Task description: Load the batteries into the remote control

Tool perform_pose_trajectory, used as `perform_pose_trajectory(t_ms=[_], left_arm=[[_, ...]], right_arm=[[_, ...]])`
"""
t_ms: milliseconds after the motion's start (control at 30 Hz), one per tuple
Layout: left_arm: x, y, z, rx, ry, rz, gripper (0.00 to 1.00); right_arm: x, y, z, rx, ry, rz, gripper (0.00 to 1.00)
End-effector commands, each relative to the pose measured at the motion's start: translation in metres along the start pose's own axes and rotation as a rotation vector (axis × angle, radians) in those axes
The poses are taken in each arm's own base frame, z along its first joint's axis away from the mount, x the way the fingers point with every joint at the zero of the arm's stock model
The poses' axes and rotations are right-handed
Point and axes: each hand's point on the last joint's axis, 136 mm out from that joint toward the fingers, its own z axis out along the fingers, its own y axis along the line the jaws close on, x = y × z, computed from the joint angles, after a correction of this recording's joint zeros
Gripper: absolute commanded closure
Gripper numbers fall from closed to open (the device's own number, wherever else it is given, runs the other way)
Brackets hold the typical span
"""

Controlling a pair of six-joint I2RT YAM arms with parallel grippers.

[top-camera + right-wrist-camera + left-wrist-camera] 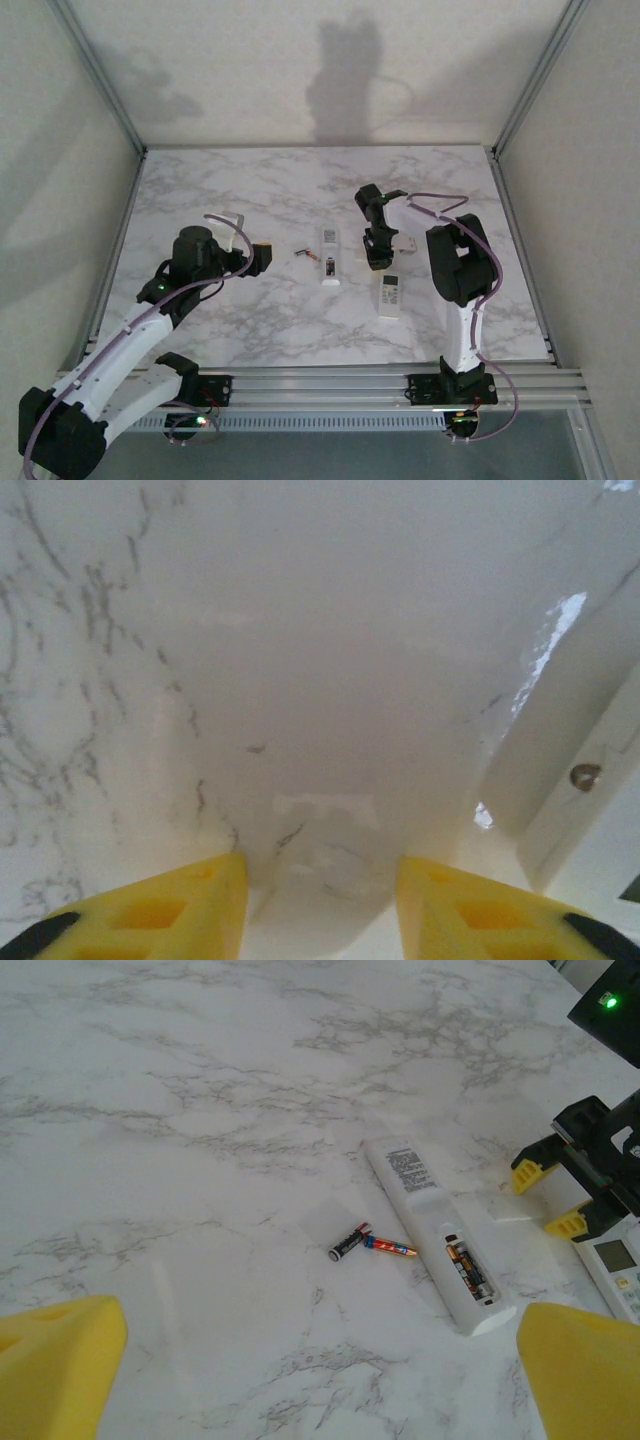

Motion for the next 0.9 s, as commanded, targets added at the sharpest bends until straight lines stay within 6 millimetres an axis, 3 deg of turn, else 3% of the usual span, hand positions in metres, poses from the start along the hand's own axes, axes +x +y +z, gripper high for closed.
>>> perform_pose_trajectory(t_ms=[0, 200, 333, 400, 500, 633, 733, 867], left_arm=[[-0.012, 0.003, -0.003, -0.017, -0.019, 0.018, 0.0], [-0.009, 0.003, 0.0, -0.02, -0.006, 0.015, 0.01], [-0.008, 0.006, 0.0, -0.034, -0.002, 0.016, 0.0], [-0.007, 0.007, 0.0, -0.041, -0.001, 0.017, 0.01], [-0.006, 0.011, 0.001, -0.057, 0.003, 0.017, 0.01], [-0.007, 0.013, 0.002, -0.073, 0.005, 0.02, 0.0], [-0.007, 0.015, 0.003, -0.082, 0.006, 0.022, 0.01], [-0.008, 0.018, 0.003, -0.101, 0.004, 0.031, 0.01]], right_arm=[[-0.002, 0.001, 0.011, 0.003, -0.03, -0.006, 0.64], [-0.009, 0.007, -0.002, -0.046, -0.065, -0.12, 0.73], [-0.019, 0.021, -0.031, -0.141, -0.14, -0.296, 0.78], [-0.025, 0.029, -0.052, -0.199, -0.207, -0.441, 0.85], [-0.025, 0.043, -0.09, -0.272, -0.372, -0.744, 0.85], [0.01, 0.049, -0.118, -0.332, -0.45, -1.186, 0.85], [0.042, 0.039, -0.123, -0.367, -0.399, -1.447, 0.87], [0.08, 0.023, -0.12, -0.435, -0.222, -1.628, 0.84]])
